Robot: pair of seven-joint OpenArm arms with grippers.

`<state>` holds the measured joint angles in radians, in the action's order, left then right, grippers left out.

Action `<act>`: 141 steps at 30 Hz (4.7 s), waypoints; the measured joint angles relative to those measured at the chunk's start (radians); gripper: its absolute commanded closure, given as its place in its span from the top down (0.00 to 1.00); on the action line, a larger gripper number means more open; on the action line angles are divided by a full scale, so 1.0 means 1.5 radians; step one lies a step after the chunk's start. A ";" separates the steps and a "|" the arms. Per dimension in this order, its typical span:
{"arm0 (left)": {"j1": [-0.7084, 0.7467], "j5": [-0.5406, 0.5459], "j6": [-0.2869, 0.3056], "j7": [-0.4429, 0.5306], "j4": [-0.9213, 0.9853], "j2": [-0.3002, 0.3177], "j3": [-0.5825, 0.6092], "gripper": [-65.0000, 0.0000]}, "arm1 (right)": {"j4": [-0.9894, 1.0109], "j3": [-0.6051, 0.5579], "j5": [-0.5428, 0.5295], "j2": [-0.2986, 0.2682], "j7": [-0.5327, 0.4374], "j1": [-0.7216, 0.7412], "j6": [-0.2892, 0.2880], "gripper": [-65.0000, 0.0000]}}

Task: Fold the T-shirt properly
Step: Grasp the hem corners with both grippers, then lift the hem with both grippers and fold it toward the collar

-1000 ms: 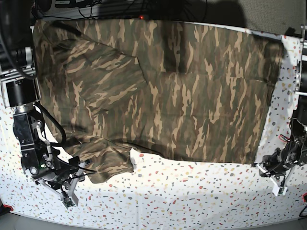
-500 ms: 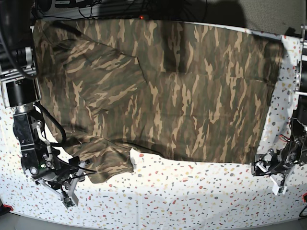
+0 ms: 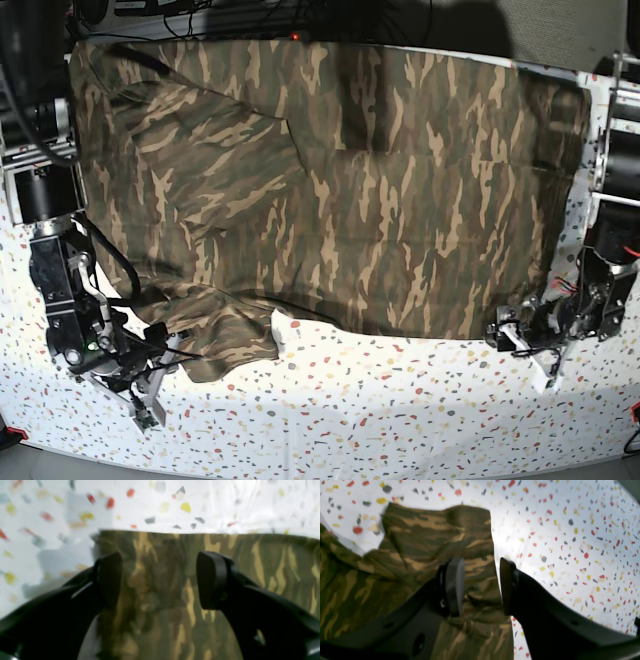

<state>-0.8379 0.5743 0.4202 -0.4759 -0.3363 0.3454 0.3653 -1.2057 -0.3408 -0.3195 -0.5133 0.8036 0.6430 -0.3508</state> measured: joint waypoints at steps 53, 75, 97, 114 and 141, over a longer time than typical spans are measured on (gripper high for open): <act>0.053 0.114 0.020 0.128 0.014 0.015 0.000 0.41 | 0.000 0.000 -0.036 -0.012 0.082 -0.011 -0.001 0.37; 0.055 0.092 -0.026 0.143 0.014 0.015 0.000 0.00 | 0.023 0.000 0.086 -0.012 0.066 -0.010 -0.002 0.37; 0.054 0.096 -0.029 0.124 0.014 0.015 0.000 0.00 | 0.288 0.000 0.035 -0.006 -0.179 -0.008 -0.037 0.57; 0.054 0.096 -0.029 0.124 0.014 0.015 0.000 0.00 | 0.288 0.000 0.037 0.015 -0.159 -0.008 -0.036 0.00; 0.055 0.095 -0.029 0.007 -0.049 0.043 0.000 0.00 | 0.189 0.000 0.072 0.010 -0.111 -0.014 -0.036 0.00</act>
<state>-0.7559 0.7162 0.3767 -0.4660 -0.4095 0.4107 0.3653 -0.9222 -0.3408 -0.2119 -0.4976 0.6373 0.6224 -0.4053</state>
